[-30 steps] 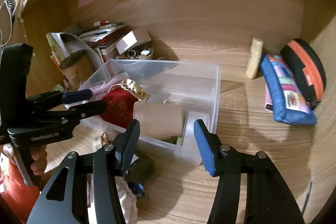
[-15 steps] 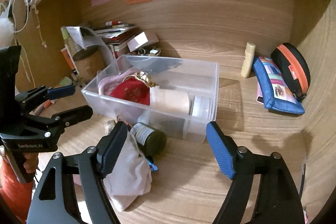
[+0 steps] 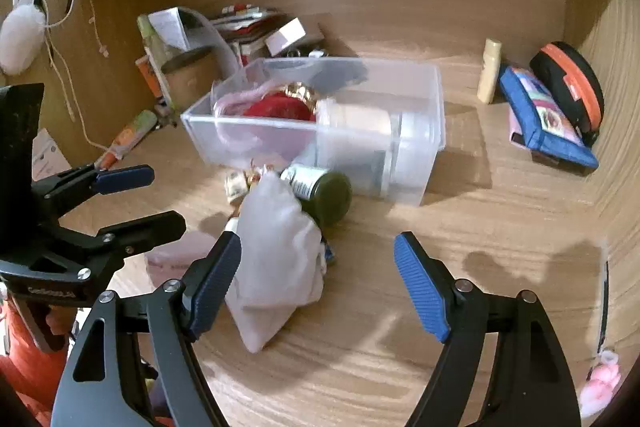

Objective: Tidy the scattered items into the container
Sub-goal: 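Lower the left tool onto the pink round compact and close on it, then grasp the white cloth bag with the right tool while the left tool holds the compact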

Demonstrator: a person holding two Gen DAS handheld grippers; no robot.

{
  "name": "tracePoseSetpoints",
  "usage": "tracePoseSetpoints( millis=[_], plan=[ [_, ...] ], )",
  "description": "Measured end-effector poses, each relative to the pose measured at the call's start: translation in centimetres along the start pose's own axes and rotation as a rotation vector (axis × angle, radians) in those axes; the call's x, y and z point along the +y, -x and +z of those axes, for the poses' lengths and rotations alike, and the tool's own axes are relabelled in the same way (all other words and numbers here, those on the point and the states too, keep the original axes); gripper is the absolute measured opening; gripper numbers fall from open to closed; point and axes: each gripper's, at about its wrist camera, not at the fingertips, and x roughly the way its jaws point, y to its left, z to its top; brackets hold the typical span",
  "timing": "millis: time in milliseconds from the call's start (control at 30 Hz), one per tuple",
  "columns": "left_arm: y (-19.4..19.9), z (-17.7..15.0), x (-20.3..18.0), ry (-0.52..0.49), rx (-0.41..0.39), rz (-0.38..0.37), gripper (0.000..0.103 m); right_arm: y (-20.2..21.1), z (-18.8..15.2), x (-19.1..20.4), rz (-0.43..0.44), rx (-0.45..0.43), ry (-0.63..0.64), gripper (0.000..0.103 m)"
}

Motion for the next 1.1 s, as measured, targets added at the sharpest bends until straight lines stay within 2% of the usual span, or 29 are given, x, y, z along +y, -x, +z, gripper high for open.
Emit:
tracePoseSetpoints(
  millis=[67,233,600,800,833,933,1100],
  plan=[
    [0.0,-0.6,-0.2,0.0,0.011,-0.025,0.083,0.0,-0.5,0.0,0.004,0.006,-0.003,0.076],
    [-0.8,-2.0,-0.9,-0.019,0.056,-0.016,0.083,0.1,-1.4,0.1,0.008,0.017,-0.011,0.076],
    [-3.4,-3.7,-0.4,0.031,0.145,-0.051,0.083,0.0,-2.1,0.6,0.042,0.045,-0.002,0.076],
    [-3.8,-3.6,-0.4,0.053,0.118,-0.031,0.082,-0.4,-2.3,0.7,0.022,0.064,0.01,0.076],
    [-3.8,-3.6,-0.4,0.051,0.118,-0.035,0.081,-0.4,-2.3,0.7,0.024,0.065,0.014,0.076],
    [-3.9,-3.5,-0.4,0.05,0.121,-0.07,0.065,-0.6,-2.3,0.8,0.036,0.078,0.019,0.076],
    [-3.8,-3.6,0.1,0.065,0.109,-0.08,0.063,-2.1,-2.3,1.3,0.014,0.116,0.017,0.077]
  ],
)
